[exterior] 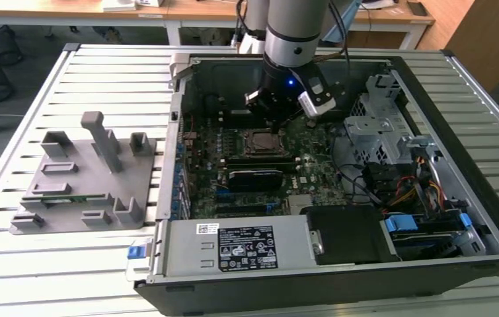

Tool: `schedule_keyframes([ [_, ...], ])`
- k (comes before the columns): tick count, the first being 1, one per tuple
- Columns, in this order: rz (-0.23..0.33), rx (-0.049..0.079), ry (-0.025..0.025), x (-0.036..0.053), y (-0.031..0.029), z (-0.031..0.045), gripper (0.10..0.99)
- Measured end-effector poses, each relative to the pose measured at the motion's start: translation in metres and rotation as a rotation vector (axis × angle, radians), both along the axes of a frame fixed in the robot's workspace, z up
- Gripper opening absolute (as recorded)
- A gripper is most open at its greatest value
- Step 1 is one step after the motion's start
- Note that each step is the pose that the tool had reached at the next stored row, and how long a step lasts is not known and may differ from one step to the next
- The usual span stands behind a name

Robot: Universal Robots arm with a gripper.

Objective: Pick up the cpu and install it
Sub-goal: 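Install the second cpu locking lever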

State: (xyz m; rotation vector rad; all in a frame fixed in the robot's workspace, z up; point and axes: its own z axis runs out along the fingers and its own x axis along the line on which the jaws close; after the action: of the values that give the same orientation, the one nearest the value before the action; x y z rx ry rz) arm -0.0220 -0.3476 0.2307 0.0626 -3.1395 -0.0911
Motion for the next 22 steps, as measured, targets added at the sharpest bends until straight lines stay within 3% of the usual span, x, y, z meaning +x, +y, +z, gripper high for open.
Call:
schedule_keyframes([
  [6,0.000,0.001,0.0003,0.0000,-0.0174,-0.0001,0.106],
  [7,0.000,0.003,0.0030,0.0002,-0.0186,-0.0001,0.106],
  [9,0.000,0.009,0.0146,0.0008,-0.0199,-0.0001,0.106],
  [11,0.000,0.009,0.0198,0.0010,-0.0208,-0.0002,0.106],
  [22,0.000,0.010,0.0213,0.0010,-0.0344,-0.0006,0.106],
])
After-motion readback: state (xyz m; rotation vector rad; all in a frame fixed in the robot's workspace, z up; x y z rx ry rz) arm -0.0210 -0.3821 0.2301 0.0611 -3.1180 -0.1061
